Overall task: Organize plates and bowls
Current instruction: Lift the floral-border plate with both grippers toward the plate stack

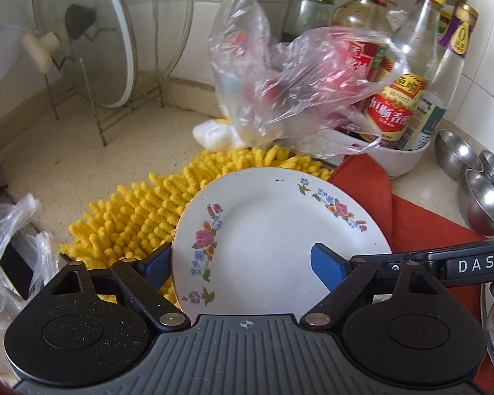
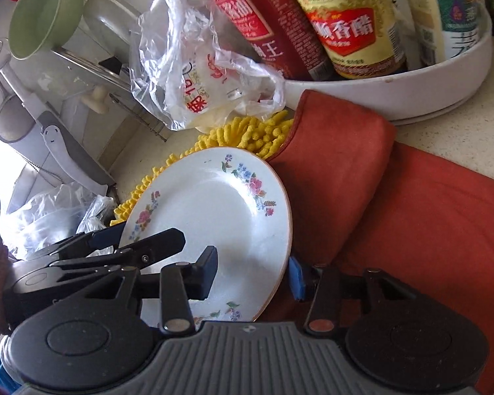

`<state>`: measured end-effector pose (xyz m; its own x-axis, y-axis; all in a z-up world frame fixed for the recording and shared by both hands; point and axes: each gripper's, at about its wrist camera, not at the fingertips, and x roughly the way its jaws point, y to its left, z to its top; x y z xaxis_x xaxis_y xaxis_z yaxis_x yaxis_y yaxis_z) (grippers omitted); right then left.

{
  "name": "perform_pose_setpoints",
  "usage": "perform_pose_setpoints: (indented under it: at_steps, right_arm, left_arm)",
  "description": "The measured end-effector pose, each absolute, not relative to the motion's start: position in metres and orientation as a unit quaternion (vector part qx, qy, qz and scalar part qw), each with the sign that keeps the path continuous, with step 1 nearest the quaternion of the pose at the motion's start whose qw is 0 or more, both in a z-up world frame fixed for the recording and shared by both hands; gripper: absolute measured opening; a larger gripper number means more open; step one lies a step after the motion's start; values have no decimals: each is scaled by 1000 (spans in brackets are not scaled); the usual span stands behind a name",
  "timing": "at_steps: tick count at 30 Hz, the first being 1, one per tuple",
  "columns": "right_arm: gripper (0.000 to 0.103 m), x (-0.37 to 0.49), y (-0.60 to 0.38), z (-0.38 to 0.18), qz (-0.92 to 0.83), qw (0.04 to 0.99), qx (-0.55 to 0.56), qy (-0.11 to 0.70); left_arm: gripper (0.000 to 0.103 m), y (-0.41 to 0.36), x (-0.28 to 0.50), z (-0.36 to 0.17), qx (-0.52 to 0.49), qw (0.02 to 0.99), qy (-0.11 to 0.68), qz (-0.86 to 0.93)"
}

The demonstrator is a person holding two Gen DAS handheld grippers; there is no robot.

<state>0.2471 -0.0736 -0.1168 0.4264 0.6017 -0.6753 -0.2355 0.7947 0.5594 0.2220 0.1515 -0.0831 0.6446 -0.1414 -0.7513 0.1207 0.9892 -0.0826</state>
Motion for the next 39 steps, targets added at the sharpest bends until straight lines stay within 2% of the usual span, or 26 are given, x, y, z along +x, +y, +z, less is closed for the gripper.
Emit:
perform_pose_setpoints:
  at_steps: [19, 39]
  right_arm:
    - [43, 195, -156, -89, 220, 852, 227, 418]
    - [43, 140, -229, -84, 163, 866, 258, 397]
  left_arm:
    - [93, 73, 196, -60, 26, 916, 383, -116]
    - [94, -5, 171, -52, 55, 912, 364, -178]
